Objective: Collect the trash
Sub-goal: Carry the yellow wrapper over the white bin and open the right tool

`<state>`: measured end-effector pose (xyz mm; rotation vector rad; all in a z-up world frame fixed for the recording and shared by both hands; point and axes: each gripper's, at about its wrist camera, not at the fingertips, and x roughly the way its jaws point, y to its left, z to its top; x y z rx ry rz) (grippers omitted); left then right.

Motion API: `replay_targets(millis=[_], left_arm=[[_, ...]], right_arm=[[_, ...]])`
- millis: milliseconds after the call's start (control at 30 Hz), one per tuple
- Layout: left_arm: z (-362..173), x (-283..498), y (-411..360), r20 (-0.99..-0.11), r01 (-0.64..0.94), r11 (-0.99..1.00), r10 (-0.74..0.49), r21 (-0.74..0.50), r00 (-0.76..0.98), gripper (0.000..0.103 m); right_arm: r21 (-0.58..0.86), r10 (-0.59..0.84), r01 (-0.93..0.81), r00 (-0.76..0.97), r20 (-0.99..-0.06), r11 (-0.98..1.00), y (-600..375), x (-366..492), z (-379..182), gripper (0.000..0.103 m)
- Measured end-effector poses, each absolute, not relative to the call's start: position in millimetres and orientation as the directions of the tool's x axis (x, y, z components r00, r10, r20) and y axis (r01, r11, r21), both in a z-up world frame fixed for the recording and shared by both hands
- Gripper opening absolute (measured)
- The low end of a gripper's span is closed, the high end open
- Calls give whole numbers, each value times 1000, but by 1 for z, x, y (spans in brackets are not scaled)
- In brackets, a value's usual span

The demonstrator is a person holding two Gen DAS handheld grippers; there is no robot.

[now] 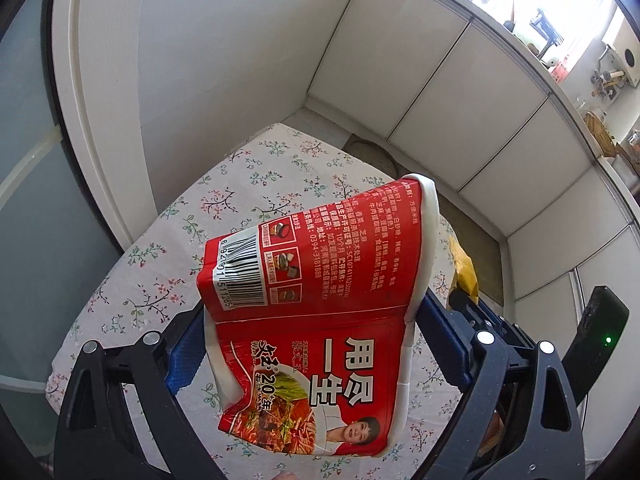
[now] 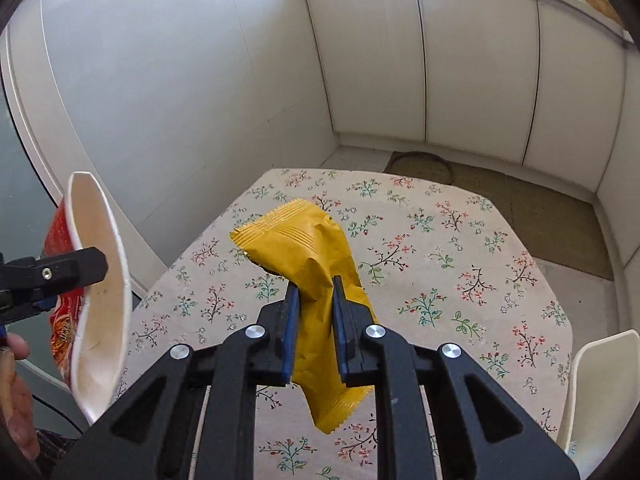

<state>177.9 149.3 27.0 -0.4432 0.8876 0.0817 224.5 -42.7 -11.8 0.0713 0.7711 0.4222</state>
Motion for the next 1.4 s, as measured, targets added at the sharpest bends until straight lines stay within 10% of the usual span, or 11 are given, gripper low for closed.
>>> replay_targets(millis=[1400], left_arm=[[58,172,-20,-639,50,935,-279,-352,717,89]], right_arm=[[156,76,-5,889,-451,988,-206,127,45,16]])
